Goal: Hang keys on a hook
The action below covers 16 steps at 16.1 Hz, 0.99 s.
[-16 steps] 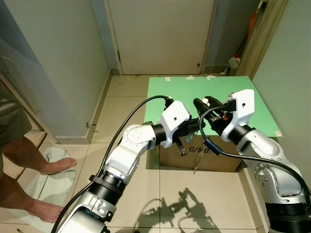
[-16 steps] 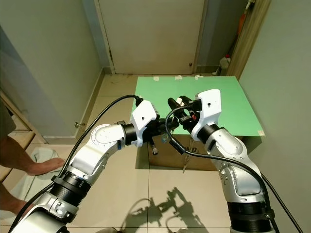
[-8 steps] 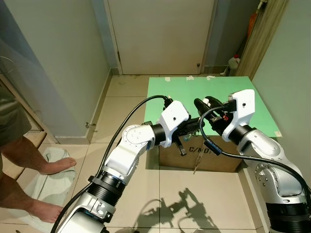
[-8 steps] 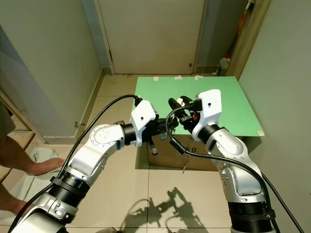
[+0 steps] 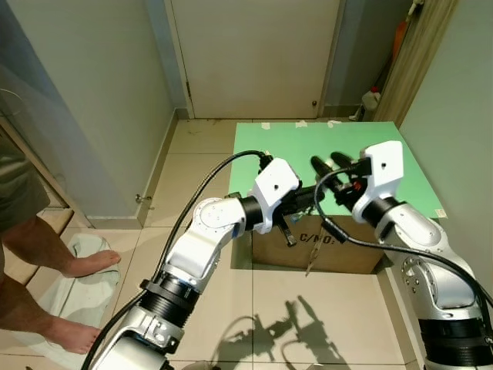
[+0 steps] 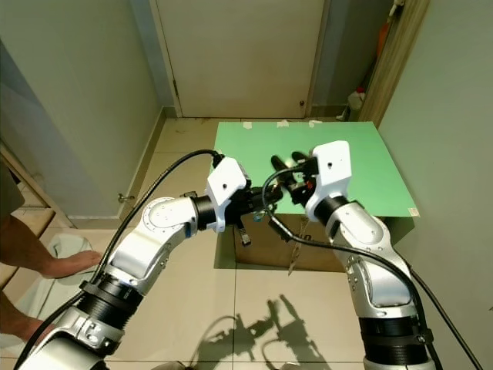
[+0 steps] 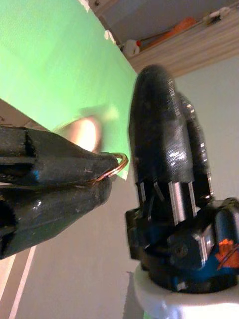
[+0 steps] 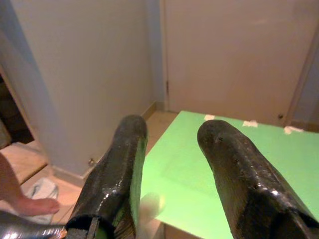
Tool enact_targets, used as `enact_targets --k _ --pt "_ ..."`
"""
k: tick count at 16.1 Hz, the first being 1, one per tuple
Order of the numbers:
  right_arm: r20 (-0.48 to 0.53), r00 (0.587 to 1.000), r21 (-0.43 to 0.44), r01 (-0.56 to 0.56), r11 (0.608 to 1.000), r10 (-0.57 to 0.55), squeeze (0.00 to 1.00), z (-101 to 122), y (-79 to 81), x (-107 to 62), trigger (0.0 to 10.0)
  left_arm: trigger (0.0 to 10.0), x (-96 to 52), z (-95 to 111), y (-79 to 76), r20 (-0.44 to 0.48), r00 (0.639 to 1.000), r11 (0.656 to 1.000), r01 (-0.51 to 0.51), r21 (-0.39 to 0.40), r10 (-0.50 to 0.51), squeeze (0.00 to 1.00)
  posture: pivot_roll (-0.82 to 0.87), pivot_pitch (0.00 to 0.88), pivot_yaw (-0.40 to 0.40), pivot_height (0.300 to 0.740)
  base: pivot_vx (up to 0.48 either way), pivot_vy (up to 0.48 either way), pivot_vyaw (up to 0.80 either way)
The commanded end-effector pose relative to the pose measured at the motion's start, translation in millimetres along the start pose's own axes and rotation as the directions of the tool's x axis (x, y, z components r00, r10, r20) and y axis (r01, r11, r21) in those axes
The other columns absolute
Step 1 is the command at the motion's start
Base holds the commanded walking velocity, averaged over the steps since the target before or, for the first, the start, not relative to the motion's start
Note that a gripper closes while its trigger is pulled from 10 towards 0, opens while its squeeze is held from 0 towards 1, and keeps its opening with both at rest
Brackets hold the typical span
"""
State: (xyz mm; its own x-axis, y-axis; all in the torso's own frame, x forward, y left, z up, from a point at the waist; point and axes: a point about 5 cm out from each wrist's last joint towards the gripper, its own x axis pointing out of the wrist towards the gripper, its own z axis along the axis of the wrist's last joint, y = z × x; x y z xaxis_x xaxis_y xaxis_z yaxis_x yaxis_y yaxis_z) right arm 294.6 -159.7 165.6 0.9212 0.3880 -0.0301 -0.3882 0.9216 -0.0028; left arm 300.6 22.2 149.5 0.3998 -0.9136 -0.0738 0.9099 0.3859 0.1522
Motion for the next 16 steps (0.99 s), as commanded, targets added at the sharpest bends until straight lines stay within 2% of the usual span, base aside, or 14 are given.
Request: enact_targets --k 1,4,6,8,9,10,11,12,13,14,15,16 --pt "0.018 1.000 -0.029 0.016 0.999 -0.015 1.00 5 -1.3 2.8 10.0 0.0 0.0 4 -0.8 0.016 1.000 1.000 0.006 0.002 -0.006 0.00 -0.18 0.000 0.032 0.740 0.000 0.000 0.00" --pt "0.048 0.996 -0.102 0.078 0.992 -0.073 1.00 8 -8.6 3.7 10.0 0.0 -0.1 4 0.9 0.017 1.000 1.000 -0.005 0.002 0.005 0.00 -0.17 0.000 0.031 0.740 0.000 0.000 0.00" --pt "0.050 0.989 -0.272 0.149 0.951 -0.141 1.00 9 -17.7 4.8 10.0 0.0 -1.2 2 3.1 0.008 1.000 1.000 -0.020 -0.005 0.020 0.00 -0.17 0.000 0.033 0.740 0.000 0.000 0.00" --pt "0.032 0.983 -0.333 0.181 0.925 -0.181 1.00 4 -21.8 4.3 10.0 0.0 -3.8 -2 8.0 -0.005 0.998 0.997 -0.060 -0.048 0.060 0.00 -0.17 0.000 0.038 0.740 0.000 0.000 0.00" --pt "-0.051 0.963 -0.296 0.239 0.925 -0.265 1.00 -12 -31.3 1.7 10.0 0.0 -11.4 -16 22.3 -0.074 0.982 0.972 -0.185 -0.147 0.175 0.00 -0.17 0.000 0.038 0.740 0.000 0.000 0.00" --pt "-0.179 0.910 -0.211 0.335 0.918 -0.374 1.00 -36 -43.0 -5.9 10.0 0.0 -23.8 -41 32.7 -0.206 0.944 0.931 -0.299 -0.209 0.257 0.00 -0.17 0.000 0.039 0.740 0.000 0.000 0.00" --pt "-0.298 0.848 -0.053 0.444 0.895 -0.438 0.00 -61 -49.4 -17.7 10.0 0.0 -41.4 -71 36.4 -0.379 0.885 0.891 -0.379 -0.250 0.270 0.00 -0.17 0.000 0.042 0.740 0.000 0.000 0.00" --pt "-0.355 0.822 0.061 0.496 0.866 -0.446 0.00 -77 -49.0 -25.3 10.0 0.0 -56.7 -90 36.4 -0.493 0.833 0.897 -0.391 -0.206 0.250 0.00 -0.17 0.000 0.043 0.740 0.000 0.000 0.00" --pt "-0.371 0.819 0.163 0.521 0.838 -0.438 0.00 -85 -46.4 -28.5 10.0 0.0 -69.7 -100 38.0 -0.557 0.793 0.926 -0.362 -0.106 0.247 0.00 -0.17 0.000 0.047 0.740 0.000 0.000 0.00" --pt "-0.334 0.828 0.315 0.549 0.775 -0.451 0.00 -87 -45.4 -30.6 10.0 0.0 -83.2 -97 51.1 -0.519 0.791 0.910 -0.411 -0.057 0.324 0.00 -0.17 0.000 0.053 0.740 0.000 0.000 0.00" --pt "-0.261 0.842 0.355 0.539 0.764 -0.473 0.00 -83 -48.3 -32.7 10.0 0.0 -88.1 -82 61.5 -0.409 0.825 0.888 -0.455 -0.070 0.391 0.00 -0.17 0.000 0.056 0.740 0.000 0.000 0.00" --pt "-0.227 0.833 0.296 0.552 0.780 -0.504 0.00 -85 -52.5 -41.2 10.0 0.0 -97.1 -67 69.7 -0.297 0.825 0.850 -0.522 -0.070 0.482 0.00 -0.17 0.000 0.058 0.740 0.000 0.000 0.00"
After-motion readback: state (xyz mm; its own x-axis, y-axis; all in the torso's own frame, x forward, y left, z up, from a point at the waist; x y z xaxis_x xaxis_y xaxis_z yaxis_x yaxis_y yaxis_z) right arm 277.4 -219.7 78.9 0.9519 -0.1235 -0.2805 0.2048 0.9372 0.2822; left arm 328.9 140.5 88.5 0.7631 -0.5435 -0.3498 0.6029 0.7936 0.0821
